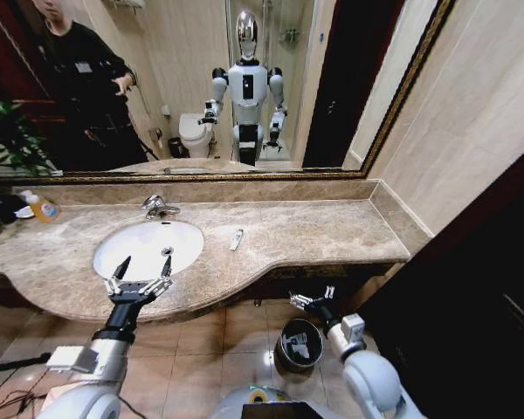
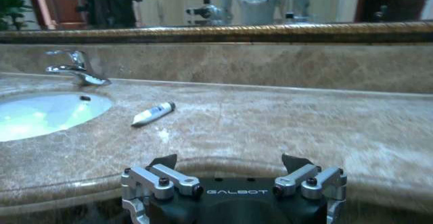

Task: Pick up the trash from the sink and place it in the trash bin.

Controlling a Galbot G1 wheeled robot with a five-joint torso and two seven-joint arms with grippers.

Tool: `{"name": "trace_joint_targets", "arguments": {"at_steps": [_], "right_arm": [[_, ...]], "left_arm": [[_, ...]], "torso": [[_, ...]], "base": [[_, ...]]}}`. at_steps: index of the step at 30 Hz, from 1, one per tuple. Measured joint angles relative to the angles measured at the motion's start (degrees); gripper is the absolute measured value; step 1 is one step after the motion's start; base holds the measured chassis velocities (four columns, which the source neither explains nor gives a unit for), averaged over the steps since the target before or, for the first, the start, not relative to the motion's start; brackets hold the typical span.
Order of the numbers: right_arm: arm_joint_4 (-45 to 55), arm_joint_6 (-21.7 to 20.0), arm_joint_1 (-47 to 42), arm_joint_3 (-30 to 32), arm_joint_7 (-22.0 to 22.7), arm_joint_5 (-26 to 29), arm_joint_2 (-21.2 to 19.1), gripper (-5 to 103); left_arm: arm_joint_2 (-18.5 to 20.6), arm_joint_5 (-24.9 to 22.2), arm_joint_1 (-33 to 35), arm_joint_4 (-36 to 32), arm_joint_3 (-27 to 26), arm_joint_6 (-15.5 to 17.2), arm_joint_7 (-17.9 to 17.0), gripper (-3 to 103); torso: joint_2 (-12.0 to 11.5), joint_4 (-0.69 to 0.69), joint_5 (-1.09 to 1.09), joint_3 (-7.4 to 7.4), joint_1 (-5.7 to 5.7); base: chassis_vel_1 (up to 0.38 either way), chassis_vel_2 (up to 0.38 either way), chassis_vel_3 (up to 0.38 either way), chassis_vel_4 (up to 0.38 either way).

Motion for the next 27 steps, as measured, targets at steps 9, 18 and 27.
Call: {"name": "trace_joint_targets", "arguments": {"at_steps": [9,18,27], "right_arm": [[-4.4,-1.4,11.3,-7.0,1.5,6.2,-6.8,100],[-9.3,-2.1,25.4,-16.5,2.8,10.4,-9.0,100],[-15.2,-4.8,36.8,-27.2,10.4,13.2,-5.0,100]], "left_arm": [[0.0,0.0,0.0,0.0,0.0,0.0,0.0,100],[0.0,0.0,0.0,0.0,0.0,0.0,0.0,100],[0.0,0.0,0.0,0.0,0.0,0.0,0.0,100]], "torso": [[0.0,0.0,0.01,0.0,0.0],[0.0,0.0,-0.01,0.0,0.0],[0.0,0.0,-0.02,0.0,0.0]], "base": [[0.0,0.0,0.0,0.0],[0.0,0.0,0.0,0.0],[0.0,0.0,0.0,0.0]]}}
